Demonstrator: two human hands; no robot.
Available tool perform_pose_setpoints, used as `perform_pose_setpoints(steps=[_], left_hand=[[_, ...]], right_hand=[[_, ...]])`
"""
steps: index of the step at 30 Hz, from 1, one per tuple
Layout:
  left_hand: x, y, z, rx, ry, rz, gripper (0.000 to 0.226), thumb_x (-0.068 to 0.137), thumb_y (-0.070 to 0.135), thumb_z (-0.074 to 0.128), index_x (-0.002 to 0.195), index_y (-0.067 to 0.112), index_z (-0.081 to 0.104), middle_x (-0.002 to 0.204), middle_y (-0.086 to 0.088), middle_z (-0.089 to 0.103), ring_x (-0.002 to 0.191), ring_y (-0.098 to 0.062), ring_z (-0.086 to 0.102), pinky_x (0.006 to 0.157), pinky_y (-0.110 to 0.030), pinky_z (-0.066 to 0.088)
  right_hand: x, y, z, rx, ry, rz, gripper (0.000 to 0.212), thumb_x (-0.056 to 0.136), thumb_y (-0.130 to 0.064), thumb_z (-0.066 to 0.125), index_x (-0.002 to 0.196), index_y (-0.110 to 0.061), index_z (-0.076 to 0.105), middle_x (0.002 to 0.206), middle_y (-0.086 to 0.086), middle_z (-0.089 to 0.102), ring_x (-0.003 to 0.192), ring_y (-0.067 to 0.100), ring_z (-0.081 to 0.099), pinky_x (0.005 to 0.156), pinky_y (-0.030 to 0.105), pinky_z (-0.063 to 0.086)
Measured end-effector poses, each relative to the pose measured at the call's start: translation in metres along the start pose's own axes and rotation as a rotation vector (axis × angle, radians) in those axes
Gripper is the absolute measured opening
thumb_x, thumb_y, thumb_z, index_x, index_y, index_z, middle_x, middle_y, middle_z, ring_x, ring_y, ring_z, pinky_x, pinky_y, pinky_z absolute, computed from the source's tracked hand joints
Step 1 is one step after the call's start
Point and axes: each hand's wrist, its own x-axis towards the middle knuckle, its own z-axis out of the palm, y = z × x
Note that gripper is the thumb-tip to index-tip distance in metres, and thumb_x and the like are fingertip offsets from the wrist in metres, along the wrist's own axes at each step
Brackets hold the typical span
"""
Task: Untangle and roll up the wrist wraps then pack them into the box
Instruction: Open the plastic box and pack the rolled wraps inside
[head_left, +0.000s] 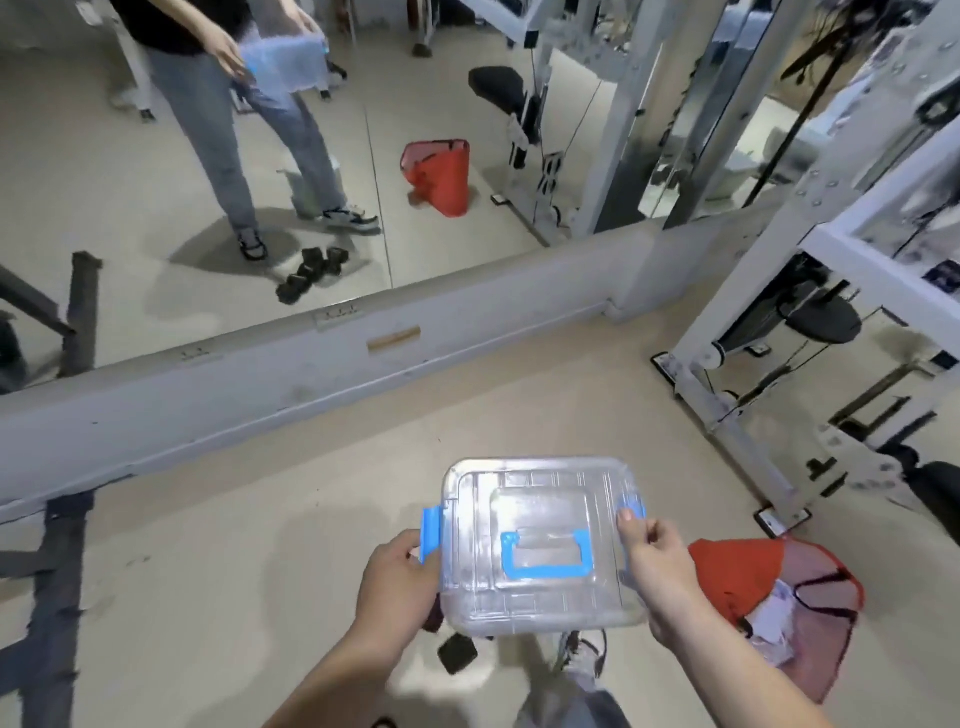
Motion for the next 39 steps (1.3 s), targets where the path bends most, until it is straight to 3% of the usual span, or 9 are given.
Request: perform_pose_setpoints(steps=[3, 8, 11, 16, 20, 26, 32, 36, 39], left_hand=[[0.033, 0.011, 0.038, 0.093, 0.187, 0.028, 0.035, 0.085, 0.023, 0.074, 0.118, 0.030, 0.065, 0.096, -0.002, 0.059, 0.071, -0.007, 0.056, 0.064, -0.018, 0.045], [0.149, -0.012, 0.158, 0.043, 0.287, 0.064, 0.036, 0.095, 0.010, 0.051, 0.100, 0.042, 0.067, 0.090, 0.005, 0.060, 0.072, -0.005, 0.055, 0.063, -0.007, 0.038], [0.232, -0.076, 0.238, 0.034, 0.249, -0.053, 0.036, 0.104, 0.006, 0.045, 0.109, 0.029, 0.072, 0.098, 0.006, 0.068, 0.093, -0.015, 0.065, 0.078, -0.021, 0.044], [0.348, -0.210, 0.357, 0.006, 0.229, -0.108, 0.033, 0.100, 0.015, 0.049, 0.068, 0.020, 0.044, 0.062, 0.009, 0.046, 0.060, -0.015, 0.042, 0.058, -0.028, 0.033], [0.420, -0.318, 0.410, 0.047, 0.208, -0.088, 0.038, 0.094, 0.012, 0.055, 0.064, 0.024, 0.037, 0.064, 0.007, 0.038, 0.055, -0.012, 0.034, 0.052, -0.026, 0.027], [0.477, -0.409, 0.443, 0.118, 0.203, -0.197, 0.021, 0.099, 0.018, 0.048, 0.078, 0.020, 0.045, 0.074, 0.005, 0.053, 0.064, -0.016, 0.046, 0.060, -0.032, 0.036], [0.479, -0.401, 0.443, 0.126, 0.165, -0.181, 0.005, 0.100, 0.025, 0.051, 0.098, 0.021, 0.048, 0.089, 0.003, 0.056, 0.072, -0.014, 0.053, 0.060, -0.030, 0.037], [0.463, -0.391, 0.435, -0.089, 0.147, -0.132, 0.027, 0.098, 0.022, 0.063, 0.117, 0.019, 0.045, 0.100, 0.001, 0.057, 0.075, -0.013, 0.056, 0.062, -0.027, 0.043], [0.475, -0.386, 0.427, -0.049, 0.208, -0.102, 0.024, 0.097, 0.024, 0.063, 0.115, 0.019, 0.046, 0.110, -0.002, 0.052, 0.083, -0.018, 0.055, 0.072, -0.032, 0.047]], right_hand=[[0.074, 0.012, 0.002, -0.086, -0.044, 0.019, 0.034, 0.102, -0.044, 0.062, 0.088, -0.014, 0.050, 0.080, 0.005, 0.052, 0.073, 0.021, 0.049, 0.092, 0.055, 0.055], [0.242, 0.068, 0.019, -0.170, -0.120, 0.018, 0.033, 0.104, -0.041, 0.057, 0.087, -0.015, 0.046, 0.080, 0.007, 0.050, 0.070, 0.023, 0.046, 0.081, 0.053, 0.053], [0.331, 0.131, 0.029, -0.235, -0.123, 0.025, 0.030, 0.105, -0.039, 0.056, 0.087, -0.016, 0.047, 0.081, 0.006, 0.051, 0.069, 0.022, 0.048, 0.082, 0.051, 0.054], [0.460, 0.280, 0.054, -0.396, -0.140, 0.094, 0.032, 0.106, -0.044, 0.051, 0.099, -0.013, 0.052, 0.093, 0.008, 0.060, 0.079, 0.025, 0.058, 0.086, 0.049, 0.055], [0.529, 0.390, 0.085, -0.580, -0.248, 0.161, 0.034, 0.108, -0.043, 0.045, 0.103, -0.011, 0.053, 0.106, 0.011, 0.061, 0.082, 0.023, 0.058, 0.077, 0.039, 0.050], [0.588, 0.484, 0.131, -0.821, -0.300, 0.052, 0.039, 0.106, -0.041, 0.043, 0.109, -0.005, 0.059, 0.128, 0.011, 0.035, 0.083, 0.026, 0.062, 0.089, 0.041, 0.053], [0.573, 0.494, 0.132, -0.652, -0.297, -0.044, 0.025, 0.104, -0.033, 0.049, 0.106, -0.011, 0.062, 0.112, 0.012, 0.066, 0.088, 0.027, 0.064, 0.080, 0.039, 0.052], [0.543, 0.490, 0.126, -0.328, -0.349, -0.001, 0.018, 0.101, -0.026, 0.057, 0.118, -0.024, 0.064, 0.107, -0.002, 0.072, 0.096, 0.023, 0.071, 0.087, 0.042, 0.059], [0.541, 0.489, 0.123, -0.187, -0.320, 0.034, 0.012, 0.101, -0.025, 0.059, 0.113, -0.021, 0.061, 0.107, -0.002, 0.067, 0.088, 0.020, 0.066, 0.069, 0.035, 0.051]])
